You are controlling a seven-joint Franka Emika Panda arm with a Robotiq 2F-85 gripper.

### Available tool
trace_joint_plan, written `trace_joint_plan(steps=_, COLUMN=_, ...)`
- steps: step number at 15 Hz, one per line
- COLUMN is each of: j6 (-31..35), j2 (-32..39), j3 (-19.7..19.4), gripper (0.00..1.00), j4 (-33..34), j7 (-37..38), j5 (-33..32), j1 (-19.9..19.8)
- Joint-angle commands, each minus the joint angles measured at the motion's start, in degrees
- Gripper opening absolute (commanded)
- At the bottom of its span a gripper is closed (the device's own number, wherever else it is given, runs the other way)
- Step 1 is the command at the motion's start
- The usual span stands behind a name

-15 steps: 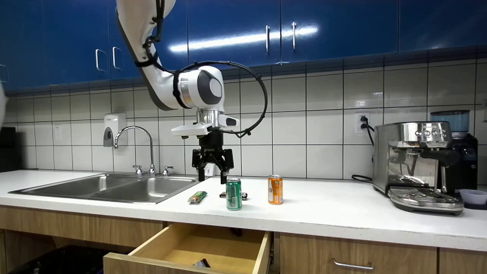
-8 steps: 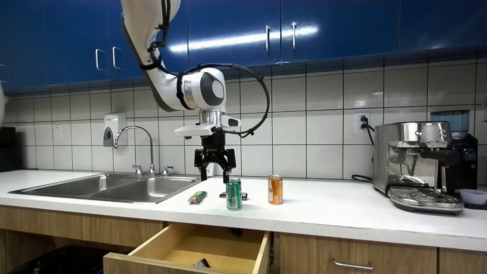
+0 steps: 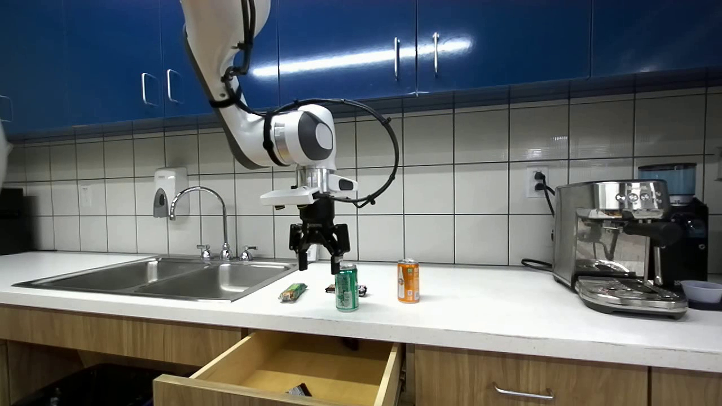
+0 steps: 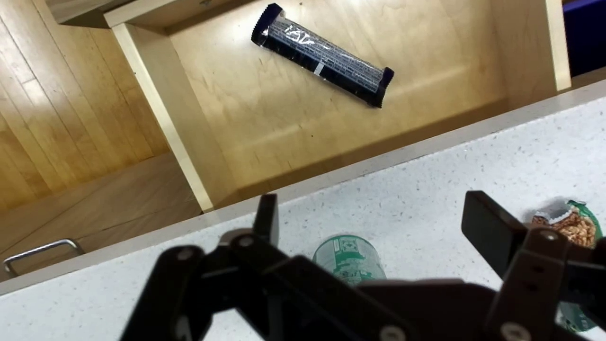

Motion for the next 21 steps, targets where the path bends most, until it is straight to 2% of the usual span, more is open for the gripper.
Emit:
trace_joint_plan(steps=1, j6=0.3, j2=2.1, j3=0.6, gripper=1.0, j4=3.0, j7=2.0, j5=1.1, j1=-0.6)
trace_joint_plan(steps=12, j6=-1.1, j2=10.1, j3=-0.7, gripper=1.0, j4=12.9, j7=6.6, j5=2.4, j1=-0.7)
trace_joint_plan(steps=21, j6=-1.2, j2=14.5, j3=-1.8, gripper=1.0, j4=18.3, j7=8.5, j5=2.7, j1=-0.8)
